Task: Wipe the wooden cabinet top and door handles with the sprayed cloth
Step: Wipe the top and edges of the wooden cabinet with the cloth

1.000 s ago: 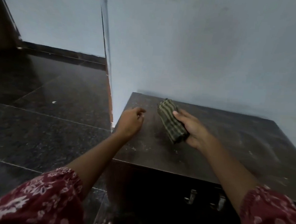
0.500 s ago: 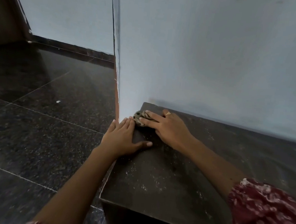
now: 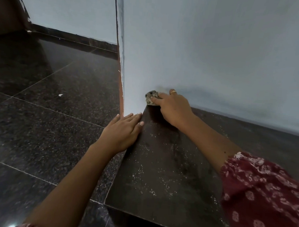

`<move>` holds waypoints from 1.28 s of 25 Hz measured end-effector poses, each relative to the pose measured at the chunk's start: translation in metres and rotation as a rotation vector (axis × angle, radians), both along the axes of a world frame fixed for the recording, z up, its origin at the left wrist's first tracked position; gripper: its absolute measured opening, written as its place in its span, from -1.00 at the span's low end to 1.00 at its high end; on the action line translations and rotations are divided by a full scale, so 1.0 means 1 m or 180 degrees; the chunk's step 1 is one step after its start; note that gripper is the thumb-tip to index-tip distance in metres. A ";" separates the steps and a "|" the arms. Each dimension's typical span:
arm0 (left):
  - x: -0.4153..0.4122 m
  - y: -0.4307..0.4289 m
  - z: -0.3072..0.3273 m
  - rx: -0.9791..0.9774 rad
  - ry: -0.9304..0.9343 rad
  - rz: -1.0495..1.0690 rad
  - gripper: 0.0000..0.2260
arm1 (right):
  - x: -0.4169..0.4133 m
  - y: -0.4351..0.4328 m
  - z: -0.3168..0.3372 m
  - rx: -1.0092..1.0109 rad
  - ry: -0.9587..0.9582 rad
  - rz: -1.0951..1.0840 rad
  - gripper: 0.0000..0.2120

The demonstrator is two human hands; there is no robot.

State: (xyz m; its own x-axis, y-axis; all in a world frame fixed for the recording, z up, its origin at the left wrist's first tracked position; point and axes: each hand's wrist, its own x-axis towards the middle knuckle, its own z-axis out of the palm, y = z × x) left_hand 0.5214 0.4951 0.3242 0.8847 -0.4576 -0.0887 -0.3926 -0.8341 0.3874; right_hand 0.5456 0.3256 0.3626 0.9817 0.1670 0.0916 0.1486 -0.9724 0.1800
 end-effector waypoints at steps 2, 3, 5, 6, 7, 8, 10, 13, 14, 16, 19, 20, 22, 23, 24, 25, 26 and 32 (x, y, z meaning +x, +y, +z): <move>-0.004 0.000 -0.001 -0.0315 0.0046 0.0118 -0.52 | -0.022 0.009 0.002 0.0068 0.0082 0.0044 -0.54; -0.006 0.000 0.000 -0.0552 0.0071 0.0181 -0.51 | -0.035 0.014 0.002 0.0091 0.0121 0.0065 -0.54; -0.009 -0.001 0.002 -0.1049 0.0169 0.0241 -0.50 | -0.062 0.025 0.003 0.0111 0.0160 0.0138 -0.53; -0.012 -0.001 0.004 -0.1269 0.0245 0.0253 -0.49 | -0.075 0.030 0.004 0.0119 0.0171 0.0196 -0.53; -0.015 0.000 0.006 -0.1441 0.0327 0.0252 -0.49 | -0.087 0.034 0.005 0.0133 0.0181 0.0251 -0.52; -0.018 0.000 0.008 -0.1571 0.0421 0.0250 -0.49 | -0.099 0.038 0.006 0.0141 0.0198 0.0299 -0.52; -0.026 0.001 0.013 -0.1742 0.0623 0.0221 -0.47 | -0.117 0.044 0.003 0.0180 0.0204 0.0416 -0.52; -0.037 -0.002 0.017 -0.1704 0.0810 0.0151 -0.47 | -0.141 0.050 -0.005 0.0206 0.0006 0.0740 -0.56; -0.039 -0.003 0.017 -0.1633 0.0833 0.0136 -0.46 | -0.148 0.051 -0.008 0.0192 -0.0180 0.0855 -0.57; -0.044 -0.003 0.017 -0.1552 0.0877 0.0124 -0.45 | -0.162 0.051 -0.014 0.0129 -0.0460 0.1022 -0.56; -0.049 -0.007 0.018 -0.1462 0.0930 0.0108 -0.46 | -0.181 0.049 -0.015 0.0093 -0.0384 0.1254 -0.57; -0.052 -0.010 0.019 -0.1393 0.0944 0.0093 -0.46 | -0.187 0.049 -0.014 0.0071 -0.0376 0.1326 -0.54; -0.056 -0.014 0.019 -0.1278 0.0955 0.0026 -0.46 | -0.196 0.045 -0.014 -0.0081 -0.0382 0.1443 -0.53; -0.058 -0.016 0.019 -0.1264 0.0959 -0.0021 -0.46 | -0.200 0.044 -0.014 -0.0119 -0.0362 0.1506 -0.55; -0.058 -0.017 0.019 -0.1261 0.0949 -0.0050 -0.47 | -0.205 0.042 -0.013 -0.0126 -0.0346 0.1583 -0.56; -0.058 -0.017 0.019 -0.1242 0.0913 -0.0060 -0.48 | -0.210 0.039 -0.012 -0.0138 -0.0343 0.1642 -0.56; -0.058 -0.016 0.019 -0.1173 0.0848 -0.0055 -0.50 | -0.214 0.035 -0.011 -0.0160 -0.0393 0.1693 -0.55; -0.055 0.000 0.012 -0.0440 0.0381 -0.0186 -0.49 | -0.205 0.018 -0.013 -0.0382 -0.0487 0.1671 -0.60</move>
